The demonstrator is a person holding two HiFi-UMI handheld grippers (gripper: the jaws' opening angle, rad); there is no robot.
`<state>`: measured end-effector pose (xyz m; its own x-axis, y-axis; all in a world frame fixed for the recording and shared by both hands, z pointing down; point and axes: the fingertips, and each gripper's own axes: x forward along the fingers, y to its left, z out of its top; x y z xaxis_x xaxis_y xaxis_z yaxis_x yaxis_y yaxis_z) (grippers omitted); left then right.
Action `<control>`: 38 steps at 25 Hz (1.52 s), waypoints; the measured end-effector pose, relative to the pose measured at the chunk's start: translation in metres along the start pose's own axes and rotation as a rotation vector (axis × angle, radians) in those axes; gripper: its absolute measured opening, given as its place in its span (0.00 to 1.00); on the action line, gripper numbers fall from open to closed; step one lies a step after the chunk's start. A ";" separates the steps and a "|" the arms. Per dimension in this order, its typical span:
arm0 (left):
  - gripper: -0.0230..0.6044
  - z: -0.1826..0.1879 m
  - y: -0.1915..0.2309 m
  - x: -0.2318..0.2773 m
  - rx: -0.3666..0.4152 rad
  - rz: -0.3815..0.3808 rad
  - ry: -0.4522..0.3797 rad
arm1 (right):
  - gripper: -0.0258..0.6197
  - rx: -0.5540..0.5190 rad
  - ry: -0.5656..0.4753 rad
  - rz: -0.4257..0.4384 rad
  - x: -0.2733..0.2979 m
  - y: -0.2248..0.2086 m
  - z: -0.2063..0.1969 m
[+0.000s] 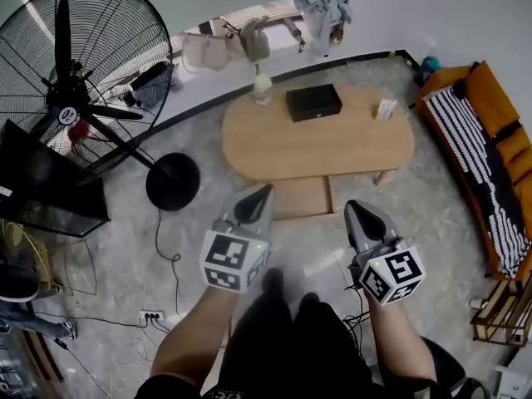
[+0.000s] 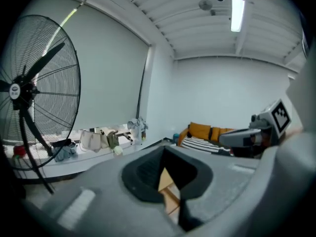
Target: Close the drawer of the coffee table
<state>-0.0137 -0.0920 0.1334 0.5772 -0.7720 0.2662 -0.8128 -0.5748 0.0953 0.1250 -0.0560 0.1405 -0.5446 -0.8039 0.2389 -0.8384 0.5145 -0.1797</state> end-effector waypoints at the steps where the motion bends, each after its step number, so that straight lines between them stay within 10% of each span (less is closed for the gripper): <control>1: 0.04 -0.012 0.000 0.006 -0.001 0.009 0.000 | 0.05 -0.002 0.006 0.004 0.002 -0.007 -0.015; 22: 0.04 -0.343 0.043 0.144 -0.111 0.063 0.142 | 0.17 0.074 0.164 0.037 0.123 -0.126 -0.334; 38: 0.04 -0.467 0.085 0.178 -0.048 0.070 0.135 | 0.32 0.057 0.207 -0.043 0.155 -0.189 -0.491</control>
<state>-0.0172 -0.1518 0.6373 0.5055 -0.7644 0.4002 -0.8554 -0.5046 0.1166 0.1881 -0.1312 0.6803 -0.5058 -0.7437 0.4372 -0.8618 0.4584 -0.2173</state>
